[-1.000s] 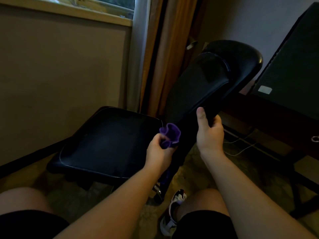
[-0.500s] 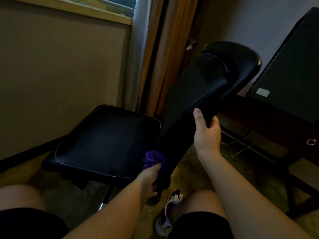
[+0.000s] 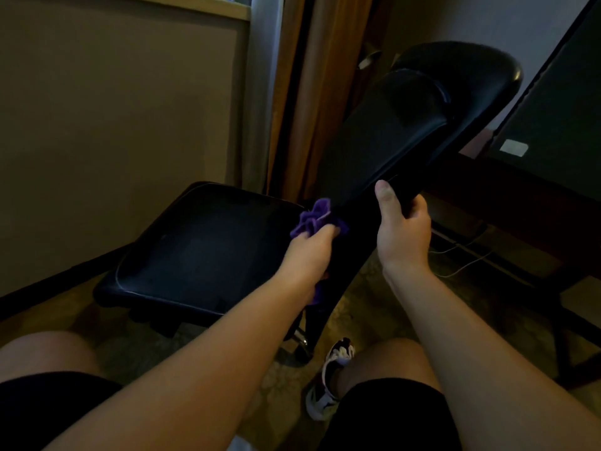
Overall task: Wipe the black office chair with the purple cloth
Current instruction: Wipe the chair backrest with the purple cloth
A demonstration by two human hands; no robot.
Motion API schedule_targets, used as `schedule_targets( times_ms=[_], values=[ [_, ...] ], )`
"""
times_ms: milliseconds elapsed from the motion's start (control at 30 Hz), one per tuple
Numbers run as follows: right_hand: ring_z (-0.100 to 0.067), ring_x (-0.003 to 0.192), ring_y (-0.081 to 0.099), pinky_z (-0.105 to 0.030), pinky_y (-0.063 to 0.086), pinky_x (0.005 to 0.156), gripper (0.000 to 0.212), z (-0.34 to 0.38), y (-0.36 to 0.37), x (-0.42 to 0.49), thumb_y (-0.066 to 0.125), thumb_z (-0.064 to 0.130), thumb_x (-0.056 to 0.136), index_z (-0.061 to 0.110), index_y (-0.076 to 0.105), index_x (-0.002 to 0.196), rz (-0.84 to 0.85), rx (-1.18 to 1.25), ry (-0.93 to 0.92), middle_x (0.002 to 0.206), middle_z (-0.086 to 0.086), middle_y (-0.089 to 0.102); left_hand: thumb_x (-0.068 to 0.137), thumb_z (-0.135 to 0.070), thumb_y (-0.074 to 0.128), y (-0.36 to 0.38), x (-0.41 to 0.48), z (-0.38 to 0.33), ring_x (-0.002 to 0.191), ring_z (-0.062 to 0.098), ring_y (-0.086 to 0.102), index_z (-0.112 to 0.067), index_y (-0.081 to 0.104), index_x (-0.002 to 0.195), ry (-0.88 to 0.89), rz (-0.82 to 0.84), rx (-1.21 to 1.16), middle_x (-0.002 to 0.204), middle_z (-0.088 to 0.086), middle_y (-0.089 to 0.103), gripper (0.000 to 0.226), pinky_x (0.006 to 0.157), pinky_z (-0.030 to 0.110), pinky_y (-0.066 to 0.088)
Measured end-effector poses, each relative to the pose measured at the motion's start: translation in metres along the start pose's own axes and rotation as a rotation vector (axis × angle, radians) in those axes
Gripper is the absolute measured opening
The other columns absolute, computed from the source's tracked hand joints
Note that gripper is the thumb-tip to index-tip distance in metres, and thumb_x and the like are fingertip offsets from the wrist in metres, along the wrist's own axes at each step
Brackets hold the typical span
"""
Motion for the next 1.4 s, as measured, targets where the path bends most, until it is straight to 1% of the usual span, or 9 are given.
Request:
schedule_targets(
  times_ms=[200,367,467,533,600,700,1000,1167,1400],
  values=[
    [0.001,0.083,0.07,-0.017,0.054,0.066,0.029,0.002,0.001,-0.001,0.071,0.061,0.082,0.037,0.061,0.095,-0.005,0.023,-0.013,0.09,0.024,0.072,0.083,-0.036,0.072,0.001,-0.014,0.008,0.079,0.019,0.077,-0.029,0.065,0.113,0.148,-0.047,0.028,0.092,0.001,0.079,0.031,0.067,0.034,0.063],
    [-0.008,0.083,0.072,-0.031,0.06,0.076,0.027,0.0,0.001,0.001,0.072,0.056,0.083,0.034,0.063,0.097,0.016,0.041,-0.008,0.093,0.005,0.074,0.089,-0.035,0.064,-0.024,-0.008,0.071,0.079,0.02,0.076,-0.025,0.064,0.113,-0.02,-0.167,0.063,0.089,0.003,0.078,0.026,0.065,0.031,0.061],
    [-0.008,0.087,0.073,-0.034,0.06,0.081,0.027,0.0,0.0,0.001,0.073,0.054,0.084,0.034,0.064,0.099,0.041,0.059,0.008,0.096,0.005,0.074,0.097,-0.036,0.051,-0.038,-0.005,0.103,0.101,0.031,0.067,-0.014,0.056,0.122,-0.309,-0.189,0.072,0.113,0.013,0.068,0.033,0.092,0.043,0.054],
    [-0.008,0.086,0.073,-0.034,0.06,0.081,0.026,0.0,0.0,0.0,0.073,0.054,0.083,0.035,0.064,0.098,0.047,0.061,0.011,0.095,0.006,0.075,0.096,-0.037,0.051,-0.043,-0.002,0.114,0.104,0.032,0.064,-0.012,0.056,0.12,-0.337,-0.2,0.081,0.116,0.015,0.067,0.035,0.1,0.047,0.05],
    [-0.008,0.085,0.072,-0.034,0.06,0.079,0.024,0.001,-0.001,-0.001,0.073,0.055,0.083,0.037,0.063,0.096,0.045,0.055,0.007,0.094,0.006,0.074,0.094,-0.033,0.052,-0.039,0.001,0.11,0.086,0.027,0.068,-0.012,0.061,0.112,-0.294,-0.171,0.078,0.099,0.012,0.071,0.029,0.079,0.036,0.058],
    [-0.008,0.085,0.072,-0.032,0.06,0.077,0.022,0.003,0.001,-0.002,0.072,0.053,0.085,0.036,0.063,0.097,0.043,0.05,-0.001,0.095,0.004,0.074,0.091,-0.03,0.055,-0.034,0.001,0.096,0.07,0.022,0.07,-0.017,0.064,0.104,-0.242,-0.141,0.027,0.085,0.009,0.073,0.021,0.052,0.025,0.053],
    [-0.008,0.079,0.072,-0.026,0.058,0.068,0.023,0.008,0.005,-0.013,0.072,0.053,0.087,0.033,0.062,0.096,-0.001,0.038,-0.011,0.092,0.003,0.073,0.083,-0.035,0.07,-0.024,-0.021,0.045,0.074,0.022,0.076,-0.018,0.067,0.109,0.043,-0.059,-0.098,0.086,0.005,0.078,0.032,0.054,0.024,0.056],
    [-0.003,0.082,0.07,-0.027,0.057,0.072,0.021,0.011,0.011,-0.024,0.071,0.052,0.088,0.034,0.061,0.095,-0.031,0.018,-0.011,0.095,0.005,0.072,0.082,-0.036,0.073,0.001,-0.051,-0.014,0.073,0.018,0.076,-0.026,0.069,0.107,0.227,-0.007,-0.005,0.088,0.002,0.078,0.027,0.053,0.021,0.055],
    [0.002,0.076,0.068,-0.012,0.05,0.058,0.02,0.015,0.02,-0.038,0.07,0.049,0.09,0.032,0.058,0.091,-0.069,0.015,-0.047,0.09,0.005,0.07,0.084,-0.04,0.07,0.01,-0.075,-0.044,0.068,0.007,0.07,-0.034,0.067,0.095,0.512,-0.059,0.173,0.086,-0.006,0.073,0.013,0.053,0.014,0.051]
  ],
)
Point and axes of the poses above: each hand's wrist, its own x-axis towards the middle knuckle, its own y-axis out of the palm, z = x × y, the point moved 3 cm from there along x, towards the middle knuckle
